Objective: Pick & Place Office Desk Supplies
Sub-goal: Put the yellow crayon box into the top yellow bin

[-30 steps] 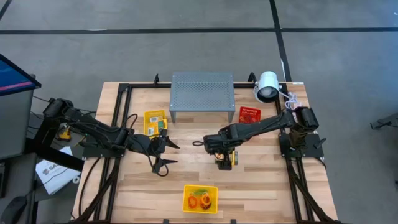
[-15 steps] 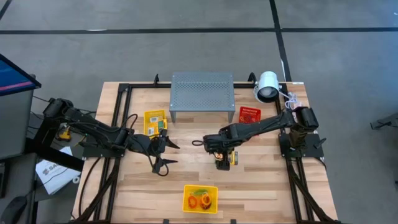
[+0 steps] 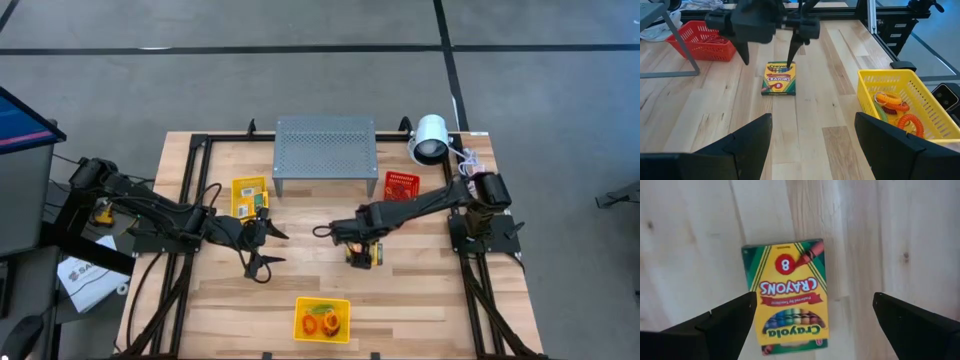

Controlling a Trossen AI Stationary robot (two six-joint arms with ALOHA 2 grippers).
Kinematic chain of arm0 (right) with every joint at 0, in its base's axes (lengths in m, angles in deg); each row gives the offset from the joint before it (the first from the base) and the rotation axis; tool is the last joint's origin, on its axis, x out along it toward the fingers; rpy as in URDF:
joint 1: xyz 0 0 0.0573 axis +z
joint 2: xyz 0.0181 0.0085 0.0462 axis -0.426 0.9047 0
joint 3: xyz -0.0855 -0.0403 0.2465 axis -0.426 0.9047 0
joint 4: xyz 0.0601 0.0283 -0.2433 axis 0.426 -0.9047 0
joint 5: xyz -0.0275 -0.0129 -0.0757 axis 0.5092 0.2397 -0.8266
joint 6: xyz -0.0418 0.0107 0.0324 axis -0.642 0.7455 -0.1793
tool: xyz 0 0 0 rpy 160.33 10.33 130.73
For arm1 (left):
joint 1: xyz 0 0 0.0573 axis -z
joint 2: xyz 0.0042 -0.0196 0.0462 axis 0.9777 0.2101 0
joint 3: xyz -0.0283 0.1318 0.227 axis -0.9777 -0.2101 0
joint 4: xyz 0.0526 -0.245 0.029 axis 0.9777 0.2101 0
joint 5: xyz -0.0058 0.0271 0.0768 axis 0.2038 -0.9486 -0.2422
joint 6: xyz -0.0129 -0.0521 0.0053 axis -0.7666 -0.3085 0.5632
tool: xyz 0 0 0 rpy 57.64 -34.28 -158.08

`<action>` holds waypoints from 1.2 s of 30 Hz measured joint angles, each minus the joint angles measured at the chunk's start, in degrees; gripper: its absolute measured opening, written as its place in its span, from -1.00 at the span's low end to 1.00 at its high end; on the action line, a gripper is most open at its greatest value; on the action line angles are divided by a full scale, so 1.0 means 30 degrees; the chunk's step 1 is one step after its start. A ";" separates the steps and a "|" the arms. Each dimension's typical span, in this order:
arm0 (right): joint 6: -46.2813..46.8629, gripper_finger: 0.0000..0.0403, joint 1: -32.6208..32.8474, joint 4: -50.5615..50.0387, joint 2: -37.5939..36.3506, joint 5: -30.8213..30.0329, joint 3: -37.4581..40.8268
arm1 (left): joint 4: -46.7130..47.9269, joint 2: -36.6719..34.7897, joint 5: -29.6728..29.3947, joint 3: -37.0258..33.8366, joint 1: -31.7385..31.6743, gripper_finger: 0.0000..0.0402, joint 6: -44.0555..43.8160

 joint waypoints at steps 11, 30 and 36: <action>0.0152 0.96 0.0591 0.1638 -0.0131 0.0080 0.0929 | 0.0000 0.0003 0.0006 0.0000 0.0000 0.40 0.0007; 0.0280 0.96 0.0851 0.3103 -0.0015 0.0081 0.2496 | -0.0007 0.0007 0.0004 -0.0007 0.0000 0.40 -0.0007; 0.0342 0.96 0.0845 0.4485 -0.0015 0.0617 0.3376 | -0.0015 0.0007 0.0007 -0.0007 0.0000 0.40 -0.0007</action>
